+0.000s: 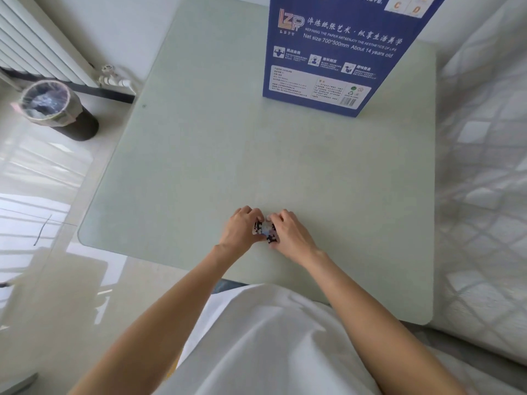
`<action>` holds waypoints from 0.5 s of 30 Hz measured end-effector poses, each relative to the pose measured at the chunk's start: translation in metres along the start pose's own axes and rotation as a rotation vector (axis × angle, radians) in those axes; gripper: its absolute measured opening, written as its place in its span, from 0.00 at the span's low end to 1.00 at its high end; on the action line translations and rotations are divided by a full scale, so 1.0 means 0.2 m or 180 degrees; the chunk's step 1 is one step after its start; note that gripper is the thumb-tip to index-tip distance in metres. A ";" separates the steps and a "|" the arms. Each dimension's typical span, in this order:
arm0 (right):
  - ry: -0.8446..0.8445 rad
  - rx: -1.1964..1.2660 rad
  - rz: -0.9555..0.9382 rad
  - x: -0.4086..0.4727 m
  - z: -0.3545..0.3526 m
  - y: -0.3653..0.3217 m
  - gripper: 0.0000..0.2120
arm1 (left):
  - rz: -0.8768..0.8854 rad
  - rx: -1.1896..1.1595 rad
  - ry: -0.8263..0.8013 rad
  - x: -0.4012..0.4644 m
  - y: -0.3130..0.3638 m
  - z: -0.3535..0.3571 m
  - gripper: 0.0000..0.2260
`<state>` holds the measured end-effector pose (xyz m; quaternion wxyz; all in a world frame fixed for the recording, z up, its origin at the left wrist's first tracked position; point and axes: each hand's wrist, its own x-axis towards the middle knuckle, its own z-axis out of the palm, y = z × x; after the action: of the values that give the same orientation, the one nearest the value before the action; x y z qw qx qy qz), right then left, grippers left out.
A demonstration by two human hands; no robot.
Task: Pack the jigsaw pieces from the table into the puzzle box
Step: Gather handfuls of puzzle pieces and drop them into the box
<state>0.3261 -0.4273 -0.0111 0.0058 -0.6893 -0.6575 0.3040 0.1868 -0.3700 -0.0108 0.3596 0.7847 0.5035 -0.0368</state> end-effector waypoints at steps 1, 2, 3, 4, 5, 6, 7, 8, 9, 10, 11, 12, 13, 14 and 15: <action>0.0012 0.0029 0.0005 0.00 0.00 0.00 0.26 | 0.0041 0.0042 -0.0018 0.00 -0.01 -0.01 0.19; 0.0019 0.0086 0.0024 -0.01 0.01 0.00 0.25 | 0.0074 0.0084 -0.0054 0.01 -0.01 -0.01 0.19; 0.0029 0.0156 0.0039 -0.01 0.01 0.00 0.25 | 0.0106 0.0133 -0.0092 0.01 -0.01 -0.02 0.19; 0.0027 0.0235 0.0072 -0.01 0.01 0.00 0.24 | 0.0132 0.0187 -0.0128 0.02 -0.01 -0.02 0.19; 0.0035 0.0305 0.0096 -0.02 0.01 0.00 0.23 | 0.0149 0.0233 -0.0155 0.02 -0.01 -0.03 0.19; 0.0044 0.0355 0.0117 -0.02 0.01 0.00 0.22 | 0.0161 0.0258 -0.0175 0.02 -0.01 -0.03 0.19; 0.0055 0.0374 0.0123 -0.02 0.02 -0.01 0.21 | 0.0164 0.0261 -0.0203 0.02 -0.01 -0.03 0.19; 0.0049 0.0377 0.0126 -0.02 0.02 -0.01 0.20 | 0.0170 0.0240 -0.0227 0.02 -0.01 -0.03 0.19; 0.0033 0.0382 0.0125 -0.02 0.01 -0.01 0.19 | 0.0172 0.0219 -0.0245 0.02 -0.01 -0.03 0.19; 0.0009 0.0389 0.0132 -0.02 0.01 -0.01 0.18 | 0.0181 0.0220 -0.0247 0.01 -0.01 -0.02 0.18; -0.0006 0.0390 0.0133 -0.02 0.01 0.00 0.17 | 0.0199 0.0248 -0.0230 0.01 -0.01 -0.02 0.16; -0.0019 0.0391 0.0134 -0.02 0.00 0.00 0.16 | 0.0230 0.0275 -0.0188 0.00 -0.01 -0.02 0.15; -0.0017 0.0394 0.0118 -0.02 0.00 0.00 0.15 | 0.0271 0.0287 -0.0126 -0.01 -0.01 -0.01 0.14; 0.0000 0.0391 0.0093 -0.02 -0.01 0.01 0.14 | 0.0320 0.0287 -0.0059 -0.02 -0.02 -0.01 0.13; 0.0023 0.0381 0.0061 -0.02 -0.01 0.01 0.14 | 0.0355 0.0292 -0.0006 -0.02 -0.02 -0.01 0.12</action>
<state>0.3284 -0.4308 -0.0089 0.0464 -0.6951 -0.6316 0.3404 0.1804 -0.3717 -0.0101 0.3252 0.8272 0.4564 -0.0404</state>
